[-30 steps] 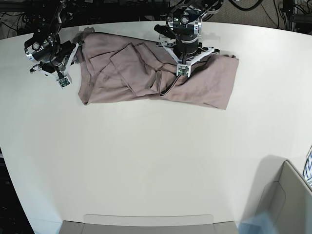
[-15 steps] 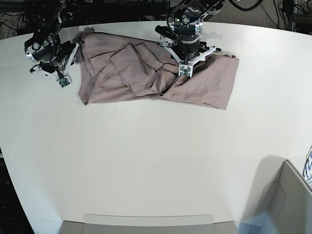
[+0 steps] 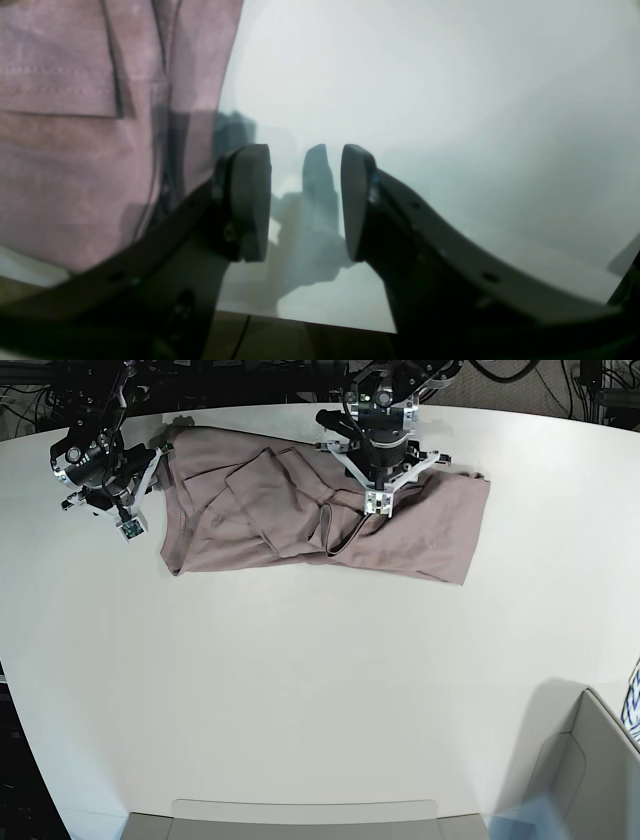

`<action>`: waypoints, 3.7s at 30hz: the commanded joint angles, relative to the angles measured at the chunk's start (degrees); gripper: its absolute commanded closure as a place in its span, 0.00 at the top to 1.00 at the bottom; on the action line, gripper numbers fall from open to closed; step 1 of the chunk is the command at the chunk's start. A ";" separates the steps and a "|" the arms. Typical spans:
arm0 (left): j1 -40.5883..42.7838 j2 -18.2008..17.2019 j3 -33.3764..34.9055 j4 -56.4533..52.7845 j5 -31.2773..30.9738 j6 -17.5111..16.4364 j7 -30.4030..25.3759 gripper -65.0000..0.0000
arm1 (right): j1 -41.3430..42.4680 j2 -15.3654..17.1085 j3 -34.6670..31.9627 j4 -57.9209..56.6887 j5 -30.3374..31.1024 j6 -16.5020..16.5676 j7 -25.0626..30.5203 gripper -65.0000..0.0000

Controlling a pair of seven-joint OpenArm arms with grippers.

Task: Fold the T-shirt properly
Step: 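Lower the left gripper onto the middle of the pink shirt and grasp, then drag the grasped fabric with the left gripper toward the right gripper, then grasp the shirt end with the right gripper and fold it toward the left gripper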

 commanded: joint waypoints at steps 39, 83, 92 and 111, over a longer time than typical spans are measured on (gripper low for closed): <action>-5.82 -2.69 -0.30 -6.05 0.91 0.41 5.47 0.00 | 0.28 0.45 0.18 0.77 0.12 0.65 0.32 0.37; -5.29 6.01 6.21 6.43 0.56 0.41 15.14 0.43 | 0.10 0.01 0.27 0.85 0.12 0.65 0.32 0.37; -4.14 5.48 9.46 9.07 3.46 0.41 3.80 0.46 | 1.51 0.01 0.71 1.91 3.28 0.65 0.41 0.37; -4.14 1.88 9.64 8.46 7.94 0.41 3.71 0.46 | 10.03 0.72 22.07 -13.21 36.43 0.65 -9.30 0.37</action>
